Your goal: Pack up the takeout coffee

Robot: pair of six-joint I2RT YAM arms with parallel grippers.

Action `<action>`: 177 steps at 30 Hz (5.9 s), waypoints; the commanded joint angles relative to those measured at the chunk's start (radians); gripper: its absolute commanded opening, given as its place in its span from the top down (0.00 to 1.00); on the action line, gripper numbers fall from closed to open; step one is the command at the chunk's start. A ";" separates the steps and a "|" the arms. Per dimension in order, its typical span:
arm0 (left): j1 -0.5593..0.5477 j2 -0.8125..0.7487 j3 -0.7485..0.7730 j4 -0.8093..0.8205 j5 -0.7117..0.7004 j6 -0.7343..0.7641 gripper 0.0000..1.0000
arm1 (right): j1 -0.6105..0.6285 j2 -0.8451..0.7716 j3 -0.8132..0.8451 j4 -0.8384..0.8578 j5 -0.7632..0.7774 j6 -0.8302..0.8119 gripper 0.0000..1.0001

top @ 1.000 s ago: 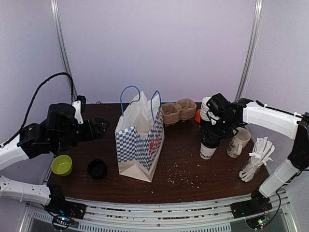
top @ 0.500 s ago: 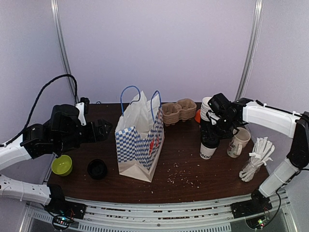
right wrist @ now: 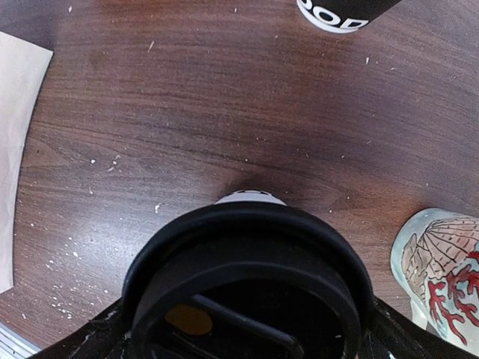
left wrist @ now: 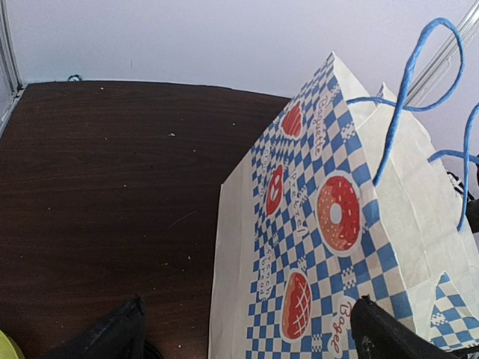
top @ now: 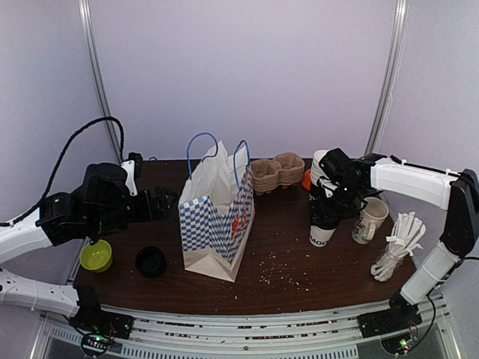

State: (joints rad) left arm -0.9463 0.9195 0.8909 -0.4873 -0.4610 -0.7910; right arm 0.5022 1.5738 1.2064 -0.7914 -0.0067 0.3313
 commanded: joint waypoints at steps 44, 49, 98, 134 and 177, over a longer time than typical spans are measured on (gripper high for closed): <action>0.000 -0.025 0.008 0.025 -0.057 0.020 0.02 | -0.007 -0.032 0.034 0.012 -0.068 -0.002 0.14; 0.000 -0.014 0.064 0.011 -0.089 0.061 0.02 | 0.007 -0.174 0.045 0.002 -0.098 0.004 0.15; 0.072 0.543 0.590 -0.122 0.187 0.486 0.56 | 0.105 -0.328 0.519 -0.155 -0.189 -0.031 0.14; -0.177 0.614 0.713 -0.111 -0.197 0.728 1.00 | 0.183 -0.273 0.623 -0.069 -0.209 -0.046 0.14; -0.284 0.560 0.611 0.110 -0.007 0.360 1.00 | 0.620 -0.334 0.018 0.357 0.132 -0.059 0.15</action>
State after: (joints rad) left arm -1.2259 1.5299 1.5169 -0.4911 -0.5243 -0.3988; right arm 1.0874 1.2083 1.2697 -0.5606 0.0303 0.2855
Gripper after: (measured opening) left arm 0.004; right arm 0.857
